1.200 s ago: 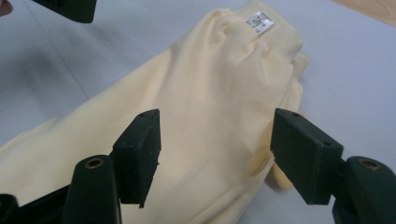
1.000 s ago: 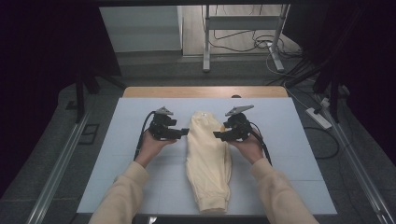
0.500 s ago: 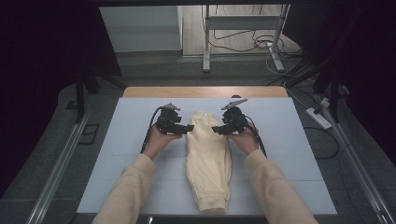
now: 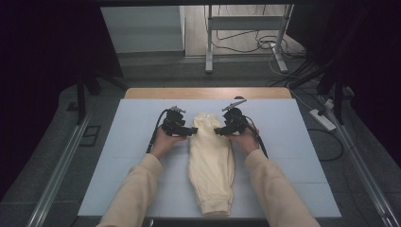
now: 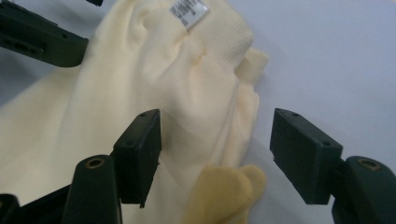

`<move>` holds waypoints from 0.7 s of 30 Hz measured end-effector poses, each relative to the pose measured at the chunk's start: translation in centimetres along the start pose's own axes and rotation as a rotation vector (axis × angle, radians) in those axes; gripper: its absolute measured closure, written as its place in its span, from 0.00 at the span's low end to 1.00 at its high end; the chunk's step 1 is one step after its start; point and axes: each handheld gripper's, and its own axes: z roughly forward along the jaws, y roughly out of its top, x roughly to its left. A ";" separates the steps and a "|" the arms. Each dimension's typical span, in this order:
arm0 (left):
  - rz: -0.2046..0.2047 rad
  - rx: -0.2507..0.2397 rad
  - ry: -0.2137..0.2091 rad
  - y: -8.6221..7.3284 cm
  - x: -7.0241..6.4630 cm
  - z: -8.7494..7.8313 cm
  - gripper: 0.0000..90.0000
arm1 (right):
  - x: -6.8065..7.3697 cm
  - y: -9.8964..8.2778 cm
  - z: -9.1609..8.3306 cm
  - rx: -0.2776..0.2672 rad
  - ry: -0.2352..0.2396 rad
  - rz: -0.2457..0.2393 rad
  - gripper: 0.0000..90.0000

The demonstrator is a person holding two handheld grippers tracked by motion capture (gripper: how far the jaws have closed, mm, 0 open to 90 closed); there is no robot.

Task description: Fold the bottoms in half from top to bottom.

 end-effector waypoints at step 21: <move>-0.005 0.034 -0.052 -0.2 -0.5 1.9 0.41 | -0.3 -0.8 1.5 0.057 0.025 0.018 0.48</move>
